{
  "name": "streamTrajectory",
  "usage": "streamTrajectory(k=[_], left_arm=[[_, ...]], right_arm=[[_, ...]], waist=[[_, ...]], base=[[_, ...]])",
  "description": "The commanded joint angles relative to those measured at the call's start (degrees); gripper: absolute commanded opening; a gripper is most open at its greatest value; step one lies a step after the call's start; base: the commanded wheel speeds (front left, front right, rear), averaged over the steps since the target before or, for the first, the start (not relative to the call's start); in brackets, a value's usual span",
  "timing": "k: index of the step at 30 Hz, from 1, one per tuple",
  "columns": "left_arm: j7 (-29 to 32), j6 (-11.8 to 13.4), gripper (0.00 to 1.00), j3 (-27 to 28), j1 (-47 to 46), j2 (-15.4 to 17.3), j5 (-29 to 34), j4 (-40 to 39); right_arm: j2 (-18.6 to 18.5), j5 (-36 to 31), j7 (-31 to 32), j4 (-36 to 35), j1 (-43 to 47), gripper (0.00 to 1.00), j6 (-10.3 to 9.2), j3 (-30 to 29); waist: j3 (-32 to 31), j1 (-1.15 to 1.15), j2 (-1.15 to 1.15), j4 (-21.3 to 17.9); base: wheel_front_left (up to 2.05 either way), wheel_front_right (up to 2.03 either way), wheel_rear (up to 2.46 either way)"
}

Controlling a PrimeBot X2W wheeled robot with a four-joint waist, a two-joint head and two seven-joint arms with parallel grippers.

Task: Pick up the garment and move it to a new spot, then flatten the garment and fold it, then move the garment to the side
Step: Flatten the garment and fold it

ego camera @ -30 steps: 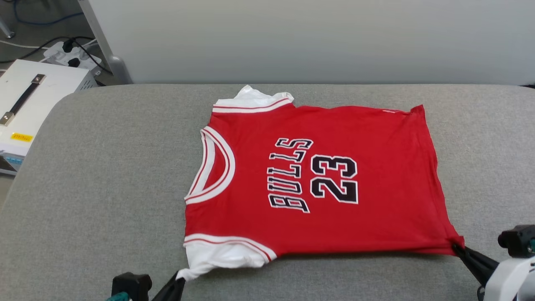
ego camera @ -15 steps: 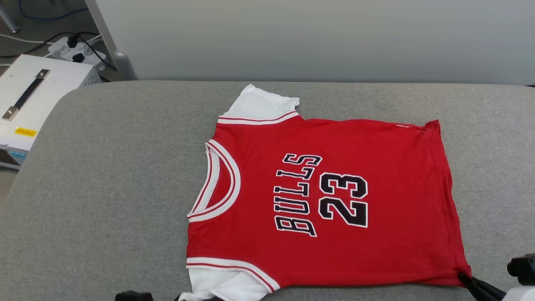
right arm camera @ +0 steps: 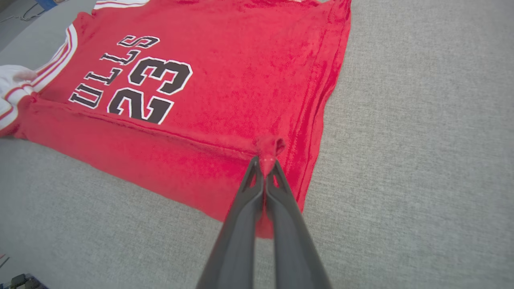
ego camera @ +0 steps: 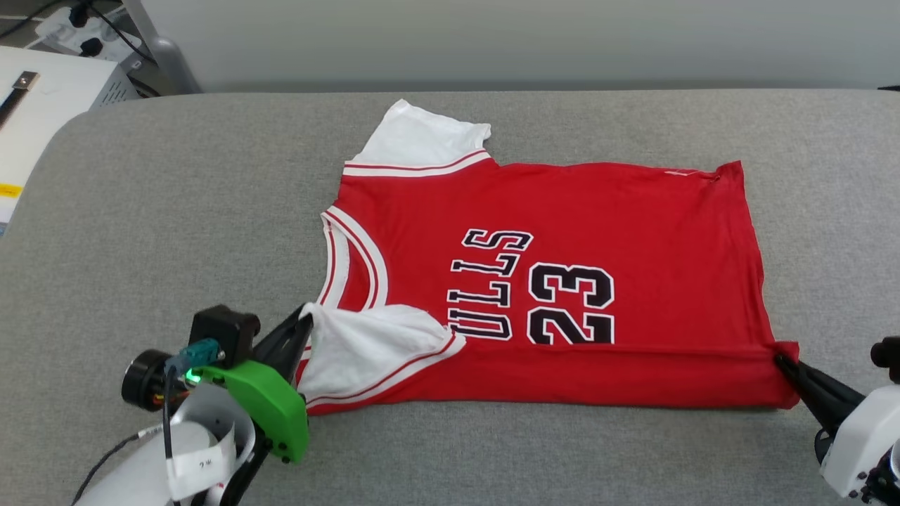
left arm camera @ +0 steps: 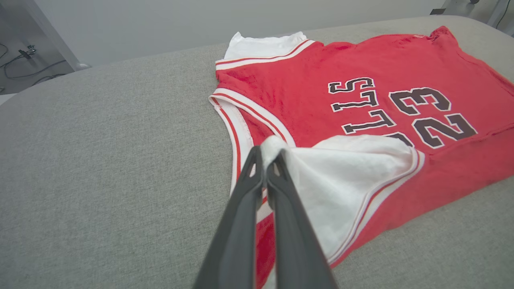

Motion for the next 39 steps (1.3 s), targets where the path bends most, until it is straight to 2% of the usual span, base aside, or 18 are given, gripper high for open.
streamTrajectory(k=[1, 12, 20, 27, 28, 29, 30, 34, 39], left_arm=[[0.5, -1.0, 0.00, 0.0, -2.7, -0.7, 1.2, 1.3], [-0.6, -7.4, 0.00, -1.0, -16.9, -5.4, 4.1, 16.1], [-2.3, -10.2, 0.00, -2.6, -19.8, -8.8, 4.6, 27.9], [-4.7, -11.8, 0.00, -4.2, -19.3, -11.5, 4.5, 35.0], [-5.2, -12.0, 0.19, -4.1, -19.3, -11.8, 4.3, 35.8], [-5.6, -12.2, 0.79, -4.0, -19.2, -12.0, 4.0, 36.3], [-6.2, -12.3, 1.00, -3.9, -19.3, -12.3, 3.8, 36.8], [-7.6, -12.9, 1.00, -3.6, -20.1, -12.2, 3.7, 37.2], [-7.1, -13.4, 1.00, -3.4, -22.5, -10.1, 3.9, 34.5]], right_arm=[[0.4, -0.6, 0.4, -0.3, -1.7, 0.00, -0.04, -0.8], [2.3, -0.8, 2.9, 2.4, -10.2, 0.00, -0.04, -2.6], [5.0, -2.1, 2.6, 9.1, -16.6, 0.00, -0.04, 0.4], [6.1, -1.7, 2.6, 13.7, -17.5, 0.00, -0.04, 4.0], [6.3, -1.4, 2.2, 13.9, -17.5, 0.00, -0.04, 4.3], [6.3, -1.0, 1.8, 13.9, -17.4, 0.49, -0.04, 4.4], [6.3, -0.6, 1.1, 13.8, -17.2, 1.00, -0.04, 4.4], [5.2, -0.4, -1.5, 12.7, -15.6, 1.00, -0.04, 4.1], [3.4, -0.3, -3.2, 10.2, -12.5, 1.00, -0.04, 2.5]], waist=[[2.8, 0.01, 0.00, -1.3], [10.5, 0.01, 0.00, -2.7], [13.5, 0.01, 0.00, -3.2], [12.4, 0.01, 0.00, -2.9], [11.8, 0.01, 0.00, -2.8], [11.4, 0.01, 0.00, -2.7], [10.8, 0.01, 0.00, -2.5], [8.2, 0.01, 0.00, -1.5], [5.2, 0.01, 0.00, 0.0]], base=[[0.00, 0.00, 0.00], [0.00, 0.00, 0.00], [0.00, 0.00, 0.00], [0.00, 0.00, 0.00], [0.00, 0.00, 0.00], [0.00, 0.00, 0.00], [0.00, 0.00, 0.00], [0.00, 0.00, 0.00], [0.00, 0.00, 0.00]])
